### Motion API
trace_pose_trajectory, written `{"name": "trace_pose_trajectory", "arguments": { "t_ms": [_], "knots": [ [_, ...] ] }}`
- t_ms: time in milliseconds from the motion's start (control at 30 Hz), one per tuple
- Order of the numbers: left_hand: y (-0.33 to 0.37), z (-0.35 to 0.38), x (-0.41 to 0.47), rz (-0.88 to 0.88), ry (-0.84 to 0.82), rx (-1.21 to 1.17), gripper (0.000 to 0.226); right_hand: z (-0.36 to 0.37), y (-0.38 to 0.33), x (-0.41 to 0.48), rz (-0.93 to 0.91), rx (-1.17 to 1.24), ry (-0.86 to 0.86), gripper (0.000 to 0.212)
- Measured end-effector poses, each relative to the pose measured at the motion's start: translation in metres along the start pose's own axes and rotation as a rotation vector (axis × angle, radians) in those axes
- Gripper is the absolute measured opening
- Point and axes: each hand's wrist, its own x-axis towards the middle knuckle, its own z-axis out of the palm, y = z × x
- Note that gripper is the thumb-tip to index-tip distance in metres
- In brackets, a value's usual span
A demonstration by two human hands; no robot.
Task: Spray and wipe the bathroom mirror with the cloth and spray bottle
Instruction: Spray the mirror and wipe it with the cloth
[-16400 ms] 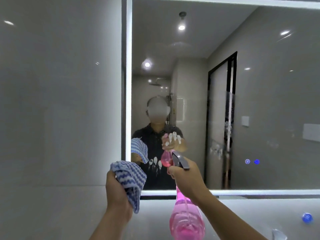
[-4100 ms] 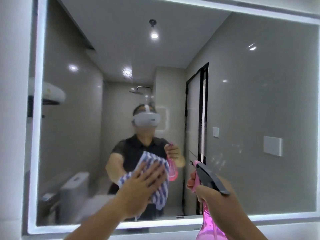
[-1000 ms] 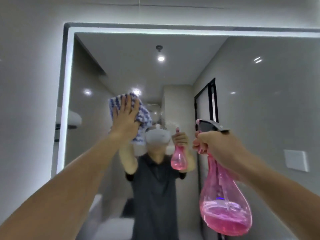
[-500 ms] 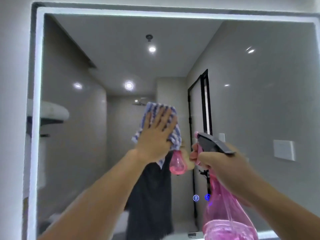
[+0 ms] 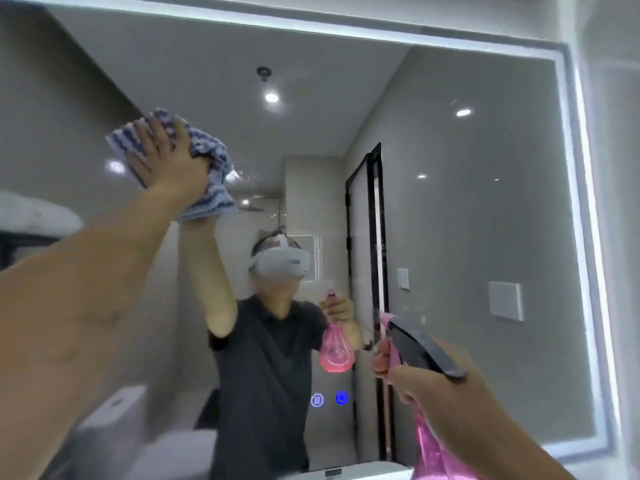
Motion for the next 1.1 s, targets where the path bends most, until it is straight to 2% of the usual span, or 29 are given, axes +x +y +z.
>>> {"name": "trace_pose_trajectory", "arguments": {
  "t_ms": [33, 100, 200, 300, 367, 400, 433, 467, 567, 600, 633, 667, 700, 833, 900, 933, 967, 1067, 1100],
  "knots": [
    [0.015, 0.006, -0.006, 0.066, 0.062, 0.006, 0.068, -0.005, 0.005, -0.002, 0.008, 0.006, -0.003, 0.027],
    [0.053, 0.023, -0.047, 0.355, 0.089, 0.071, 0.066, -0.01, 0.012, -0.003, 0.006, 0.005, -0.018, 0.027],
    [0.073, 0.053, -0.143, 0.781, 0.007, 0.189, 0.062, -0.004, 0.015, -0.001, 0.012, 0.043, -0.039, 0.017],
    [0.042, 0.053, -0.21, 1.1, -0.146, 0.198, 0.062, 0.012, 0.014, 0.004, -0.057, 0.067, -0.06, 0.033],
    [0.009, 0.038, -0.208, 1.277, -0.207, 0.28, 0.063, 0.018, 0.017, 0.007, -0.06, 0.053, -0.051, 0.032],
    [-0.006, 0.03, -0.196, 1.289, -0.197, 0.317, 0.062, 0.017, 0.021, 0.008, -0.049, 0.056, -0.034, 0.031],
    [-0.018, 0.022, -0.179, 1.246, -0.127, 0.352, 0.06, 0.013, 0.027, 0.01, -0.026, 0.06, -0.018, 0.028],
    [-0.028, 0.015, -0.162, 1.099, -0.067, 0.356, 0.057, 0.009, 0.033, 0.01, 0.004, 0.057, -0.006, 0.026],
    [-0.024, 0.009, -0.12, 0.399, 0.032, 0.183, 0.067, -0.008, 0.052, 0.008, 0.086, 0.01, 0.048, 0.024],
    [-0.011, 0.014, -0.117, 0.21, 0.048, 0.11, 0.065, -0.012, 0.057, 0.007, 0.112, -0.007, 0.065, 0.025],
    [0.004, 0.02, -0.123, 0.106, 0.055, 0.062, 0.064, -0.016, 0.061, 0.005, 0.142, -0.018, 0.073, 0.025],
    [0.017, 0.028, -0.134, 0.093, 0.053, 0.051, 0.064, -0.018, 0.065, 0.004, 0.169, -0.018, 0.081, 0.026],
    [0.025, 0.037, -0.149, 0.169, 0.035, 0.055, 0.065, -0.02, 0.068, 0.002, 0.19, -0.013, 0.083, 0.025],
    [0.005, 0.039, -0.204, 0.735, -0.106, 0.177, 0.067, -0.023, 0.065, -0.003, 0.23, -0.023, 0.046, 0.02],
    [-0.018, 0.025, -0.196, 0.912, -0.115, 0.252, 0.064, -0.027, 0.06, -0.004, 0.182, -0.018, 0.058, 0.025],
    [-0.023, 0.021, -0.185, 0.883, -0.082, 0.261, 0.064, -0.029, 0.058, -0.005, 0.165, -0.001, 0.067, 0.026],
    [-0.021, 0.019, -0.172, 0.748, -0.038, 0.251, 0.064, -0.031, 0.056, -0.007, 0.158, 0.014, 0.068, 0.026],
    [0.014, 0.024, -0.139, 0.112, 0.008, 0.101, 0.062, -0.031, 0.054, -0.014, 0.18, 0.012, 0.036, 0.017],
    [0.033, 0.027, -0.138, -0.002, -0.01, 0.047, 0.066, -0.03, 0.053, -0.016, 0.183, 0.0, 0.031, 0.013]
  ]
}}
